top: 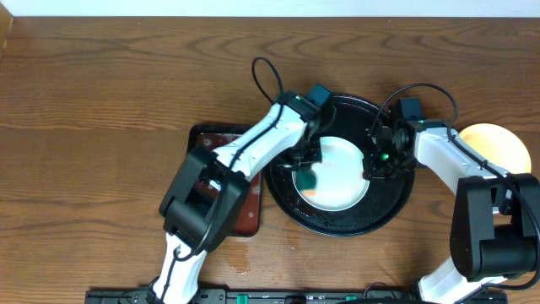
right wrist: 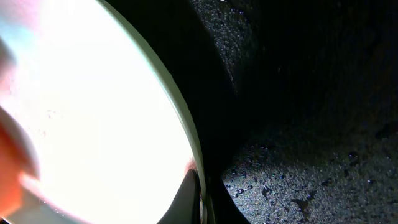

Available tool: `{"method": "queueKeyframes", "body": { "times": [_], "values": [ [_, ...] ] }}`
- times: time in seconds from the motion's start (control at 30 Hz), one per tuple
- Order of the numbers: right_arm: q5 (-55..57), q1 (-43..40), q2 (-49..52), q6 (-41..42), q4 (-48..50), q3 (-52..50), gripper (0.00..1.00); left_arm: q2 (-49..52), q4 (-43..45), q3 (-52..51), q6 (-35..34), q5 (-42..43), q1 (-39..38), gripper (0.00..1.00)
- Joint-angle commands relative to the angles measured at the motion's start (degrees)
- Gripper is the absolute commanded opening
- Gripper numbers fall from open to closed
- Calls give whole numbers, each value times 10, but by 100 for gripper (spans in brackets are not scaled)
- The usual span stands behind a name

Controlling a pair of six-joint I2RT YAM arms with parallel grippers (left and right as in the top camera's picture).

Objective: Clean dirty plates on tray and stack at the side
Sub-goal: 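Return the green sponge to the brown tray with the left gripper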

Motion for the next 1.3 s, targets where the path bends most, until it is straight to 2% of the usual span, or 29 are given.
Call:
{"method": "queueKeyframes", "body": {
  "times": [0.0,0.23,0.4,0.57,0.87,1.0,1.03,1.1,1.17,1.27],
  "values": [
    [51,0,21,-7,-8,-18,1,-52,-11,5,20,-114,6,7],
    [51,0,21,-7,-9,-15,1,-150,-21,5,38,-117,8,8],
    [51,0,-3,-7,-24,-5,1,-200,-73,5,39,-118,40,8],
    [57,12,-89,-7,-29,-5,1,-208,-127,-9,60,-118,100,8],
    [155,68,-252,8,-33,-5,1,-208,-79,-165,65,-115,186,8],
    [233,101,-287,8,-40,-5,1,-208,-77,-181,70,-113,201,8],
    [267,113,-295,8,-42,-5,1,-210,-75,-181,75,-106,203,9],
    [324,136,-307,8,-42,-5,1,-214,-67,-181,88,-84,206,26],
    [375,166,-321,8,-41,-4,1,-221,-64,-180,89,-72,207,37],
    [427,206,-337,8,-45,-4,1,-237,-64,-180,89,-72,207,43]
  ]
}}
